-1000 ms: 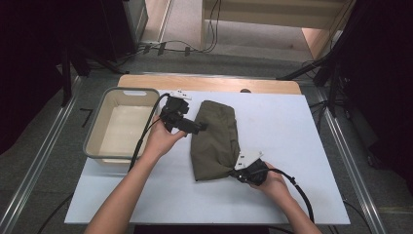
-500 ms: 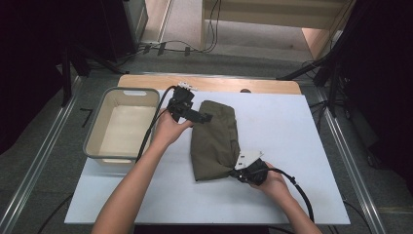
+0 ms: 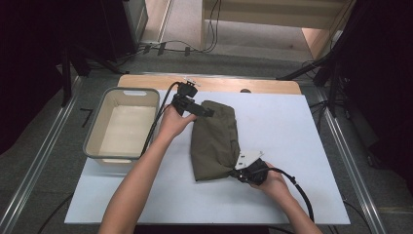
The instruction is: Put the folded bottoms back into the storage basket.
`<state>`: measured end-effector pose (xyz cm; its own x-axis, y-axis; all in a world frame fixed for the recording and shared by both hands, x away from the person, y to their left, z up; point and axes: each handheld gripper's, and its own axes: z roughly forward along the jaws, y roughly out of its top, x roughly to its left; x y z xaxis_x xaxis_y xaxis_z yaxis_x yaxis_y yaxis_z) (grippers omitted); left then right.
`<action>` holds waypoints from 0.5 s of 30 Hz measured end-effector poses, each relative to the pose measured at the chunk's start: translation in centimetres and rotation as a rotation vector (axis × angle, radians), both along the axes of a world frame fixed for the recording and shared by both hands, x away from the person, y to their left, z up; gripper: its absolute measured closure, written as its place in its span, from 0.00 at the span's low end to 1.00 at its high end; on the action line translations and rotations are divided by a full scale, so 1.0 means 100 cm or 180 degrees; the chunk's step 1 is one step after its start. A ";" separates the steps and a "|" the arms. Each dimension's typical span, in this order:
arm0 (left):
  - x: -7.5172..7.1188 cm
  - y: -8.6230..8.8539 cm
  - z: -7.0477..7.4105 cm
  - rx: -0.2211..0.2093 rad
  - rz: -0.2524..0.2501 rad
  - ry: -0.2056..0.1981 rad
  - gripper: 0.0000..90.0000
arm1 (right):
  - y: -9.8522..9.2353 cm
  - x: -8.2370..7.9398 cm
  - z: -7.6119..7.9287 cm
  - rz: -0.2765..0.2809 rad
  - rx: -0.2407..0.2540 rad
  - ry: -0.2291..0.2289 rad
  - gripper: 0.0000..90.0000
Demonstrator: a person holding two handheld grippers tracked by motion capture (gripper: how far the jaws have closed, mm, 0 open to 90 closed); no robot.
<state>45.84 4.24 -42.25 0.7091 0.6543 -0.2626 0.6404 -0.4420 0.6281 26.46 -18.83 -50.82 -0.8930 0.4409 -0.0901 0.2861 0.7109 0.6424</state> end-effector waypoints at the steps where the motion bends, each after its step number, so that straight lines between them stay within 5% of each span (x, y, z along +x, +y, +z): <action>1: 0.002 -0.001 -0.002 0.0021 0.0012 0.0018 0.00 | 0.000 0.000 0.000 0.0000 0.0001 0.0003 0.91; 15: 0.025 0.002 -0.022 -0.0116 0.0147 0.0220 0.00 | 0.000 0.000 0.000 -0.0001 -0.0010 -0.0002 0.91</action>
<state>48.33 4.44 -44.41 0.6578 0.6750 -0.3340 0.7019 -0.3887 0.5968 26.46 -18.85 -50.80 -0.8929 0.4408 -0.0921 0.2858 0.7129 0.6404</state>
